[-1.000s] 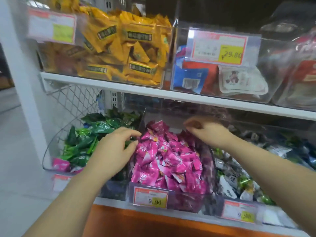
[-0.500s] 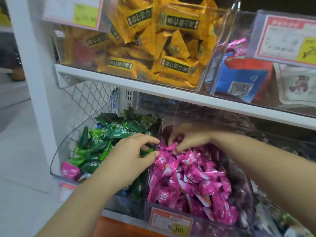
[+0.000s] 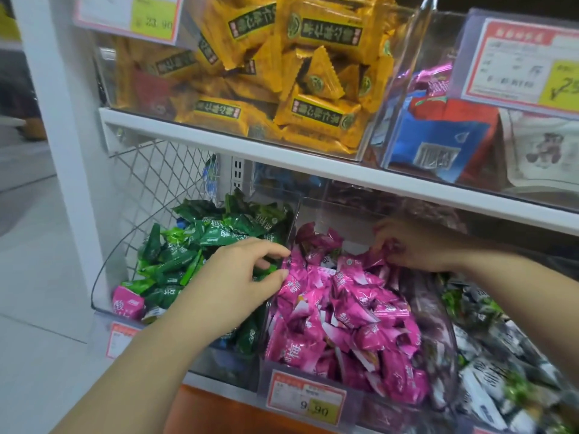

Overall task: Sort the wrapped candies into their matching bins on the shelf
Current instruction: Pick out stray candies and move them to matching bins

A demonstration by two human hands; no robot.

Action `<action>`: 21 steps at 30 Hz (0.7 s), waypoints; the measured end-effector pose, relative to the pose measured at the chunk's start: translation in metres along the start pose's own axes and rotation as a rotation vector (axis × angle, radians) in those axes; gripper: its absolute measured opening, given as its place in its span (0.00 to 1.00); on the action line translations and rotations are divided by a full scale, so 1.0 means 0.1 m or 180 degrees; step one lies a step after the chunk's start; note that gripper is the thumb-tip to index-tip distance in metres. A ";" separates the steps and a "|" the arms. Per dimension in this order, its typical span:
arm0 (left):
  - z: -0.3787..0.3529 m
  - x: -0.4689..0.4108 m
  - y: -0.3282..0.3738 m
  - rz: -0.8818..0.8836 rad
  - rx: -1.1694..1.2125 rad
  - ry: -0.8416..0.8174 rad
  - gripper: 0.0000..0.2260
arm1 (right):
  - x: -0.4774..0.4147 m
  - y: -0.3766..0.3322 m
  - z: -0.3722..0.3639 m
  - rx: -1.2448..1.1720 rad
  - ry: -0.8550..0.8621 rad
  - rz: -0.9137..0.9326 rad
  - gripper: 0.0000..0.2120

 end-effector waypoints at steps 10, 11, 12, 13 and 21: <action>-0.01 -0.01 -0.02 -0.0030 0.0032 0.0007 0.13 | -0.25 -0.67 -0.02 -0.0799 -0.0217 -0.0044 0.20; 0.00 -0.01 -0.02 -0.0037 0.0033 0.0010 0.13 | -0.28 -0.72 -0.16 -0.0819 -0.0509 -0.0070 0.25; 0.00 -0.01 -0.02 -0.0041 0.0040 0.0017 0.12 | -0.29 -0.75 -0.32 -0.0732 -0.0836 -0.0133 0.29; 0.00 -0.01 -0.03 -0.0044 0.0045 0.0020 0.12 | -0.28 -0.73 -0.47 -0.0588 -0.1129 -0.0214 0.33; 0.00 -0.01 -0.03 -0.0047 0.0047 0.0002 0.11 | 0.05 -0.55 -0.56 -0.0430 -0.1591 -0.0300 0.33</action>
Point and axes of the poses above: each hand's wrist, its own x-axis away from the middle knuckle, its own z-axis out of the back of the hand, y = z × x, the point moved 10 cm from there along -x, towards the middle knuckle, and after that the axes turned 7 degrees about -z, right-handed, at the moved point
